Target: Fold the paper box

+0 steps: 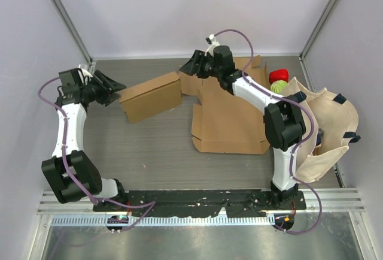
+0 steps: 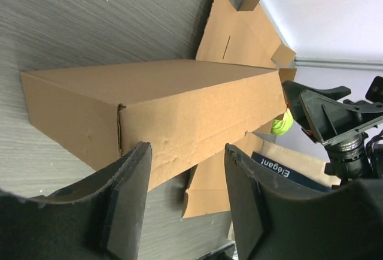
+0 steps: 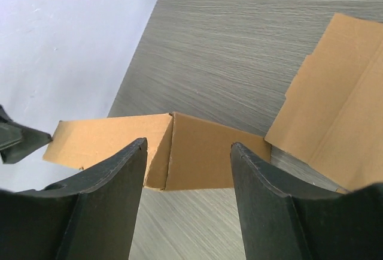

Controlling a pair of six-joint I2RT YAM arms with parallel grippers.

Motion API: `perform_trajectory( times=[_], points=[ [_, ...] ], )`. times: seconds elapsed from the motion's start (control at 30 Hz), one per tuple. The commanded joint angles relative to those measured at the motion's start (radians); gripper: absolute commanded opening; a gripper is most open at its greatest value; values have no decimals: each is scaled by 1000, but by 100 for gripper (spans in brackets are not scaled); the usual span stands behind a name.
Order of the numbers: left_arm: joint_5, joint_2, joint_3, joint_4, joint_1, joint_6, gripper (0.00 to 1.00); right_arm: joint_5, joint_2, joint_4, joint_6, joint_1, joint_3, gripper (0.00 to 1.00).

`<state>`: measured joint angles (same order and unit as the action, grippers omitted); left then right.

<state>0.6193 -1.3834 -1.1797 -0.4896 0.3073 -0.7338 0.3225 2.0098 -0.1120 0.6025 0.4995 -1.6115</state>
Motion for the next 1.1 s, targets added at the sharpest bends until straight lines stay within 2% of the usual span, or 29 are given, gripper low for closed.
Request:
perform_trajectory(
  times=[0.0, 0.1, 0.2, 0.23, 0.43, 0.67, 0.9, 0.97, 1.07],
  points=[
    [-29, 46, 14, -61, 6, 40, 50, 236, 23, -89, -23, -22, 1, 63],
    [-35, 29, 75, -58, 6, 59, 35, 280, 78, -138, -35, -26, 35, 61],
    [-65, 7, 120, -67, 6, 83, 29, 280, 106, -195, -15, -27, 65, 61],
    [-97, -3, 123, -92, 9, 108, 27, 245, 81, -192, -15, -27, 77, 64],
    [-112, -6, 103, -112, 9, 128, 28, 146, -23, -138, -13, -39, 62, 75],
    [-121, 0, 78, -135, 9, 137, 29, 214, 4, -114, -15, -36, -54, 77],
    [-110, -2, 86, -125, 7, 132, 30, 256, 40, -189, 23, -32, -24, 72],
    [-107, -3, 89, -121, 9, 132, 30, 283, 69, -213, 32, -30, 8, 68],
    [-108, 0, 104, -112, 9, 132, 30, 326, 118, -333, 60, -27, 70, 57]
  ],
)
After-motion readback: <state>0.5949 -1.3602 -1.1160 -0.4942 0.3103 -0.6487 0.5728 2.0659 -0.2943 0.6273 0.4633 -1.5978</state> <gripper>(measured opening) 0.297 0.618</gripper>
